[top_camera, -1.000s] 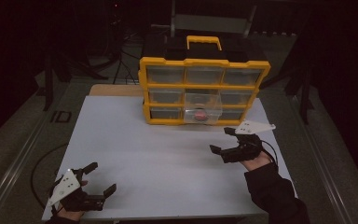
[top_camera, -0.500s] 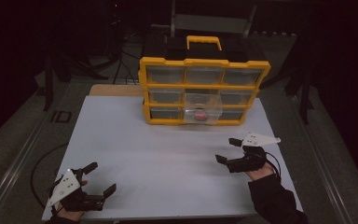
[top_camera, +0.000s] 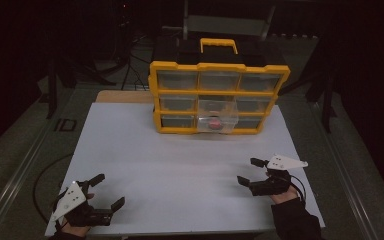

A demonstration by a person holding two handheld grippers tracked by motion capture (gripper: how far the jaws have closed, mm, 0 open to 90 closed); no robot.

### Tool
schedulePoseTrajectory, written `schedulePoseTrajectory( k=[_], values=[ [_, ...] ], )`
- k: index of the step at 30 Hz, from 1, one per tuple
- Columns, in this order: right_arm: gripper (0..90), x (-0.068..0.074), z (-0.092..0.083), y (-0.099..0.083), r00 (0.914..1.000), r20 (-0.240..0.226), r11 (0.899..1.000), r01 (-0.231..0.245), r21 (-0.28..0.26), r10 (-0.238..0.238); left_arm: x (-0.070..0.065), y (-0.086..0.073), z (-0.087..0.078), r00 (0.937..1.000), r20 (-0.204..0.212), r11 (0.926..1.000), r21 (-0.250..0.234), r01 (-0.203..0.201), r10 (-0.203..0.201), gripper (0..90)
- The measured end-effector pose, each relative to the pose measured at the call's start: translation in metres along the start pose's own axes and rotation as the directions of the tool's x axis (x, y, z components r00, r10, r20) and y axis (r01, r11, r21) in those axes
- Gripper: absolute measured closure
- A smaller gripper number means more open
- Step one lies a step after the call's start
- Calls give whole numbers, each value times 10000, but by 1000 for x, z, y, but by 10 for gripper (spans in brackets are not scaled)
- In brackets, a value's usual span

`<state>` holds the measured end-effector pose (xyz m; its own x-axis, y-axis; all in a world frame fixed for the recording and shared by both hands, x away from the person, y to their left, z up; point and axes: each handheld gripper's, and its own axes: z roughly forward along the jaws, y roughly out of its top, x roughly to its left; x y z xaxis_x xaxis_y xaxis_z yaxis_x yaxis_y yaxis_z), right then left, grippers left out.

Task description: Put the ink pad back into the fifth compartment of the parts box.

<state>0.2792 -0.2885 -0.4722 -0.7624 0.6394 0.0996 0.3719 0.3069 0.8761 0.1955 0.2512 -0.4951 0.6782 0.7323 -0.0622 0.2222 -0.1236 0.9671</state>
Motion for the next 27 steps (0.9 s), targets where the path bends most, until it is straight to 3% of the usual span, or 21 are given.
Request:
schedulePoseTrajectory(
  k=[5,13,27],
  values=[
    [112,2,-2,-9,9997,-86,9997,235,-85,-236,0,0,0,10000,-3,10000,11,-13,13,4],
    [113,3,-4,-22,9999,25,9997,103,-227,-103,0,0,0,10000,10,10000,8,-4,4,4],
    [115,-3,12,-30,9996,268,9962,-2,-870,26,1,-3,1,10000,-55,10000,-32,28,-29,4]
  ],
)
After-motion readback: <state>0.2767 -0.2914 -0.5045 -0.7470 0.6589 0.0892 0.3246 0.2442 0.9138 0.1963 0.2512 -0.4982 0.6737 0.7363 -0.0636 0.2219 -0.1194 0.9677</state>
